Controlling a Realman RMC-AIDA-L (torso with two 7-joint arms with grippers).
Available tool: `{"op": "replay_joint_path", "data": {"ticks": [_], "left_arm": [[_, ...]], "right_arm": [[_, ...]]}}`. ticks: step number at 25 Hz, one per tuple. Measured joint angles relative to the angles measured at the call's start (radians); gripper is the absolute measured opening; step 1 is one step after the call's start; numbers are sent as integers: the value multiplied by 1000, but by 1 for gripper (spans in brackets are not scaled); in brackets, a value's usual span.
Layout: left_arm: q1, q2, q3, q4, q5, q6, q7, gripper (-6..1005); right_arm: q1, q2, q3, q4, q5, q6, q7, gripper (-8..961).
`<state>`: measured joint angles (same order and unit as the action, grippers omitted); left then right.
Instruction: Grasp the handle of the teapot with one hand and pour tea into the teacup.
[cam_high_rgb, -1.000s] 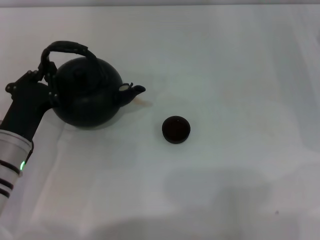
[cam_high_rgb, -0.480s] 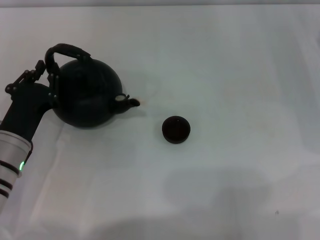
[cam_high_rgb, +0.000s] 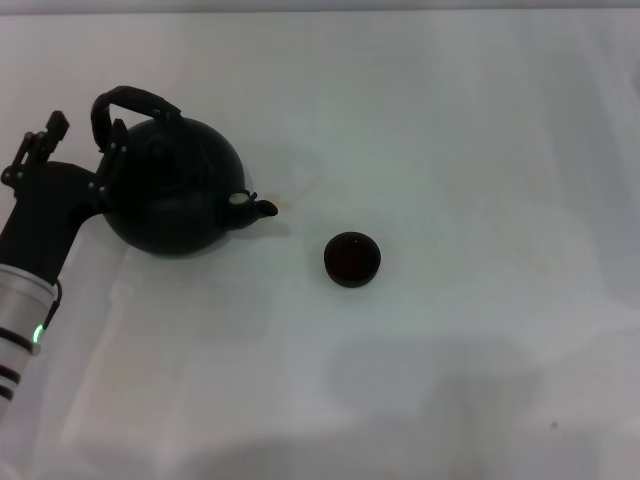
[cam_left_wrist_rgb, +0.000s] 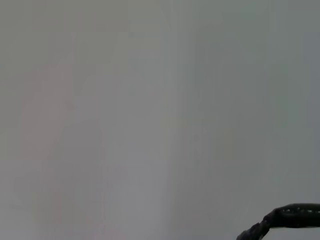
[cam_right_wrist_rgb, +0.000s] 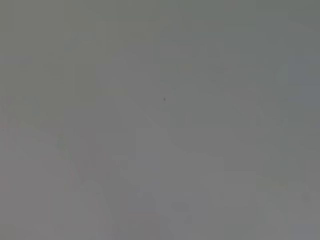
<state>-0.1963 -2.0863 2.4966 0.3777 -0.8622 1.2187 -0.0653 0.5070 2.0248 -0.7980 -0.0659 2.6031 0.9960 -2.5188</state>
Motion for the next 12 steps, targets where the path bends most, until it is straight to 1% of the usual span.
{"op": "replay_joint_path", "data": {"ticks": [8,9,12], "left_arm": [[42,1,-1,-7,-1,63,-73,740],[57,2,-5,-8,-8,75,-87,767],[70,2,-8,-9,-31,88,-99,849]], "right_arm": [[-1,0,-3,0,0,1,0,835],[0,0,-4,0,0,3,0,835],[1,0,-11,0,0,5,0,835]]}}
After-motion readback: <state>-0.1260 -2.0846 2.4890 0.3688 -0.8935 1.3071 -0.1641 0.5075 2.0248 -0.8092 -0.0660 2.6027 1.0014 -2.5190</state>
